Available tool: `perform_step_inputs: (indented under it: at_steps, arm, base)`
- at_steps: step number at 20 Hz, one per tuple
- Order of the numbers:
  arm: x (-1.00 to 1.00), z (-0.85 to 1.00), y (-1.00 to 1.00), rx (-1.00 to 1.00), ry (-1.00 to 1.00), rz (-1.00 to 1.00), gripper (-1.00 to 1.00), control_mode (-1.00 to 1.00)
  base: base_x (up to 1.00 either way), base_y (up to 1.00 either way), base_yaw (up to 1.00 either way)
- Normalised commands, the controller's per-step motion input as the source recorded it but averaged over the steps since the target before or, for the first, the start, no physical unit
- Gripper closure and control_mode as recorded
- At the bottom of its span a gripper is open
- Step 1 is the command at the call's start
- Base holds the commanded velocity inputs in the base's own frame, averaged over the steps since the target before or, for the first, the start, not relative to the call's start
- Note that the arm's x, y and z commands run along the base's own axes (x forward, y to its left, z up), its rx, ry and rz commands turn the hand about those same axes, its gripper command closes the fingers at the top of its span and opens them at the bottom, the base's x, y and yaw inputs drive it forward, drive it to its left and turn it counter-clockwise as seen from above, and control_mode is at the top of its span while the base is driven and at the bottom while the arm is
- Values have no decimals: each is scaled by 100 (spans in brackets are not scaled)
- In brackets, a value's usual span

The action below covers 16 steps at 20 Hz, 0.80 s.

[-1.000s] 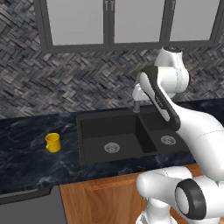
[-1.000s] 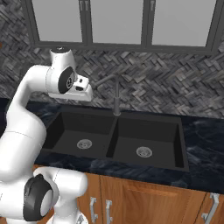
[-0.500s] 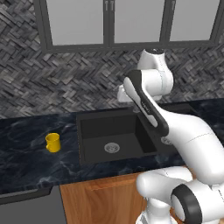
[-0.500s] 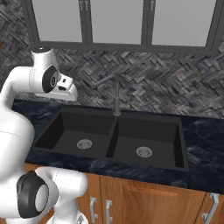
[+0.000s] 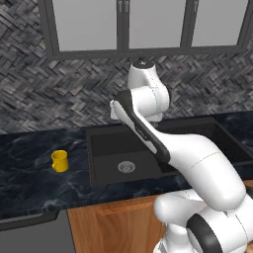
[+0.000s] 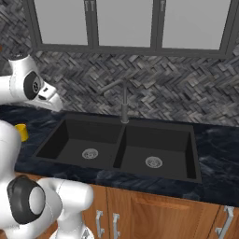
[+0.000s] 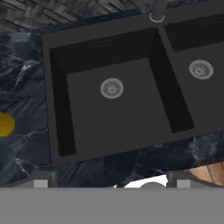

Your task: Pick the mug and place it in the sink. Pick the bowl and place it in the open cabinet and then close the cabinet.

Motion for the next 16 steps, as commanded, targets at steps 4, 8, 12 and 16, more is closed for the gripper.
perform_step_inputs:
  at_steps: [4, 8, 12, 16]
  arm:
    - [0, -26, 62, 0, 1, -7, -100, -100]
    - [0, -51, 92, 15, 2, -7, -100, -100]
    - [0, -25, 75, 6, 11, -3, -100, -100]
    - [11, 0, 65, 2, 4, 3, -100, -100]
  base:
    - [0, 0, 0]
    - [0, 0, 0]
    - [0, 0, 0]
    - [0, 0, 0]
